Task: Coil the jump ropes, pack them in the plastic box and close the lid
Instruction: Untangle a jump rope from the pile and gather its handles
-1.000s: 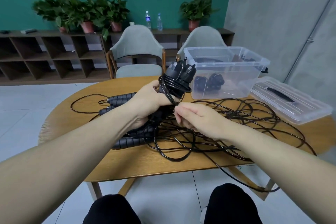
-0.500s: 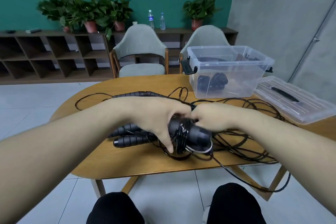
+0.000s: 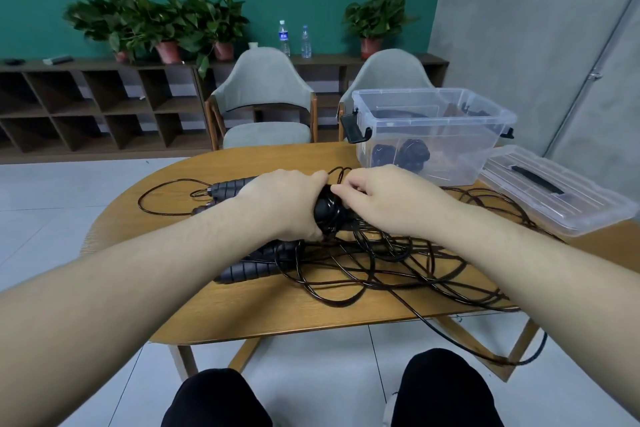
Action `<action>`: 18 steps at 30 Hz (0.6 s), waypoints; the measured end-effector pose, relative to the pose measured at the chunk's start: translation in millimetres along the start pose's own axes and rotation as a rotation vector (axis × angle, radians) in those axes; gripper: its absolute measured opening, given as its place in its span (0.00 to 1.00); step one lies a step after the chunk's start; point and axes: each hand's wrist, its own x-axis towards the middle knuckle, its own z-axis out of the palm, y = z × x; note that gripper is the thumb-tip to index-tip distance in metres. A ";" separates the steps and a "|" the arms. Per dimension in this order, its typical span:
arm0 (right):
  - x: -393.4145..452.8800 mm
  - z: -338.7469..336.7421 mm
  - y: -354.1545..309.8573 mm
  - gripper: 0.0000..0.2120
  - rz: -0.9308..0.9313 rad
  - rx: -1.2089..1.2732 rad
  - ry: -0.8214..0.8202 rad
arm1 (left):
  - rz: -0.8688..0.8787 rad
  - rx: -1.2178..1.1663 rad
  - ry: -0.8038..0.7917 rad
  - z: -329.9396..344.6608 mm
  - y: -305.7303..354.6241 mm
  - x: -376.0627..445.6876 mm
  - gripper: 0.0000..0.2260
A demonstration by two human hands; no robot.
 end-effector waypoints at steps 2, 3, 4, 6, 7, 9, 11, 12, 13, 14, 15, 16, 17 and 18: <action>-4.4 3.9 -3.6 0.17 0.006 0.032 0.001 | -0.070 -0.134 -0.010 2.1 -5.6 2.6 0.32; -7.0 6.7 -4.3 0.16 0.017 0.057 0.004 | -0.097 -0.210 -0.011 3.5 -7.9 3.3 0.31; -10.5 9.7 -5.0 0.15 0.025 0.073 0.012 | -0.120 -0.288 -0.005 5.9 -10.1 4.4 0.29; -17.6 16.9 -6.0 0.14 0.020 0.056 0.046 | -0.160 -0.470 0.013 9.8 -15.1 4.2 0.26; -20.9 20.1 -6.0 0.14 0.013 0.045 0.063 | -0.181 -0.605 0.016 11.0 -17.7 3.3 0.25; -25.6 25.5 -4.2 0.13 0.012 0.057 0.075 | -0.216 -0.994 -0.009 14.4 -21.0 -0.6 0.24; -28.4 29.2 -0.3 0.13 0.031 0.117 0.045 | -0.220 -1.361 -0.081 18.3 -21.6 -7.0 0.22; -29.7 30.6 1.9 0.13 0.039 0.179 0.010 | -0.204 -1.480 -0.133 20.5 -21.8 -10.4 0.20; -30.6 31.2 4.8 0.13 0.047 0.261 -0.036 | -0.174 -1.562 -0.188 22.6 -21.6 -12.9 0.17; -31.8 30.8 7.8 0.14 0.055 0.351 -0.089 | -0.139 -1.619 -0.236 25.4 -20.6 -15.1 0.17; -32.7 29.3 10.8 0.15 0.066 0.431 -0.140 | -0.104 -1.664 -0.266 27.6 -20.0 -17.0 0.19; -33.1 27.6 13.8 0.16 0.076 0.487 -0.178 | -0.078 -1.697 -0.279 30.2 -20.4 -17.8 0.21; -33.7 26.0 16.3 0.17 0.084 0.514 -0.205 | -0.062 -1.721 -0.281 33.0 -21.3 -18.5 0.23; -34.0 25.4 18.6 0.17 0.084 0.514 -0.223 | -0.041 -1.733 -0.284 35.8 -21.7 -19.6 0.25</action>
